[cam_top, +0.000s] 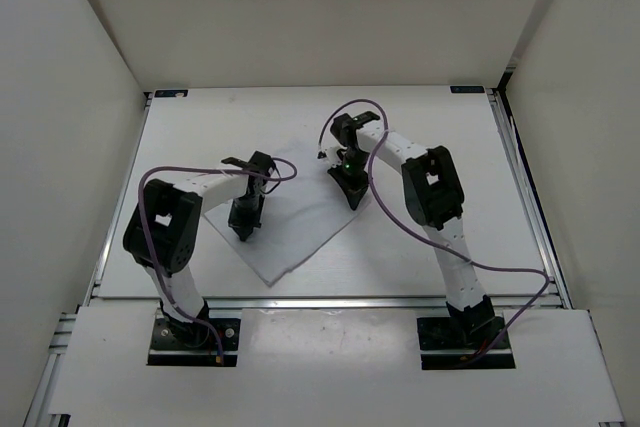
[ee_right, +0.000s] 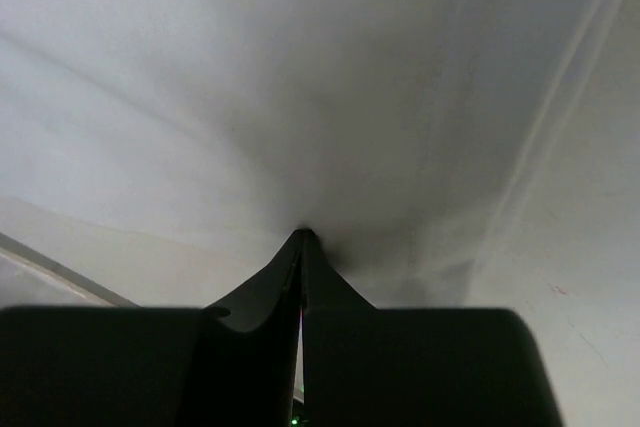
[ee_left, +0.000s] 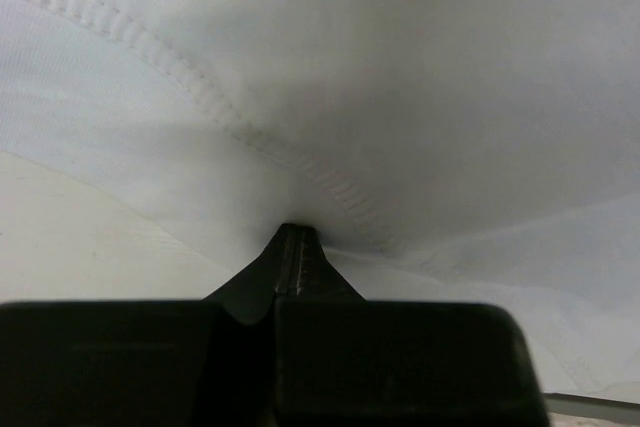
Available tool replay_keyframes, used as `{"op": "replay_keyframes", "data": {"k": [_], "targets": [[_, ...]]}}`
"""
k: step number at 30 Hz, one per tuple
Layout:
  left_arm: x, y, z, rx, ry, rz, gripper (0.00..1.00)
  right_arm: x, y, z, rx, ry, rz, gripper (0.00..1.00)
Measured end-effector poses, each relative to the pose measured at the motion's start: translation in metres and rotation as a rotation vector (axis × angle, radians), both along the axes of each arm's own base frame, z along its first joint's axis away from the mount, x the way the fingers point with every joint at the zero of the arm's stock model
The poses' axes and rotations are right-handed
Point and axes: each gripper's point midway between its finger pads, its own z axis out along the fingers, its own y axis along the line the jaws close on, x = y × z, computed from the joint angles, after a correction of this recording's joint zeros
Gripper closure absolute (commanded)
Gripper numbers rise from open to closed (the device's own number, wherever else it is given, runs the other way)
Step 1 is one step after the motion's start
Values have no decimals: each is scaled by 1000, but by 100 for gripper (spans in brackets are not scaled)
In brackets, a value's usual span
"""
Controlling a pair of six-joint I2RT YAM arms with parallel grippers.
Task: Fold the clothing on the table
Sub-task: Flatten the skirt out
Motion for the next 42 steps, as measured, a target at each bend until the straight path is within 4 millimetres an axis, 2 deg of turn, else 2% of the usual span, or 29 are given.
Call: {"op": "replay_keyframes", "data": {"k": [4,7,10,14,17,18,19,20,21,23,25,27,30,32,33,34,35,37,38,40,42], "targets": [[-5,-6,0,-9,12,-23,100,7,0,1,-36,-47,3,100],[-14,-21,0,-40,48,-60,100,26,-1,2,-50,-109,-1,100],[-26,-54,1,-102,101,-131,100,54,-1,3,-43,-169,-21,100],[-37,-110,4,-239,144,-233,100,99,-6,6,-10,-267,-58,100],[-40,-148,7,-335,143,-293,94,125,-8,12,38,-317,-87,100],[-39,-157,10,-358,136,-304,85,131,-9,17,60,-325,-96,94],[-35,-163,12,-375,125,-310,63,135,-9,23,85,-332,-104,83],[-30,-167,17,-387,109,-312,54,139,-7,30,119,-337,-104,79],[-21,-170,22,-400,82,-305,2,143,-5,38,154,-345,-103,74],[0,-170,36,-422,9,-285,2,143,0,56,224,-351,-96,72],[25,-163,56,-438,-97,-263,2,136,2,78,291,-342,-92,72],[47,-151,84,-456,-218,-236,2,120,1,103,358,-323,-88,75],[71,-119,132,-503,-429,-186,1,77,-9,136,426,-272,-77,73],[75,-87,154,-539,-549,-127,1,44,-21,145,447,-235,-67,60],[74,-70,159,-545,-592,-90,1,27,-28,143,456,-227,-54,59],[72,-52,161,-542,-625,-50,1,9,-36,135,451,-222,-41,56],[70,-34,160,-530,-645,-5,1,-11,-44,126,431,-213,-32,49],[65,-14,154,-500,-650,39,2,-42,-56,107,377,-234,-13,22],[63,-12,150,-493,-640,39,2,-58,-59,98,347,-283,17,1],[56,-12,137,-487,-611,30,2,-78,-52,97,360,-385,58,1],[43,-12,121,-491,-567,30,1,-91,-34,113,426,-455,104,1]]}}
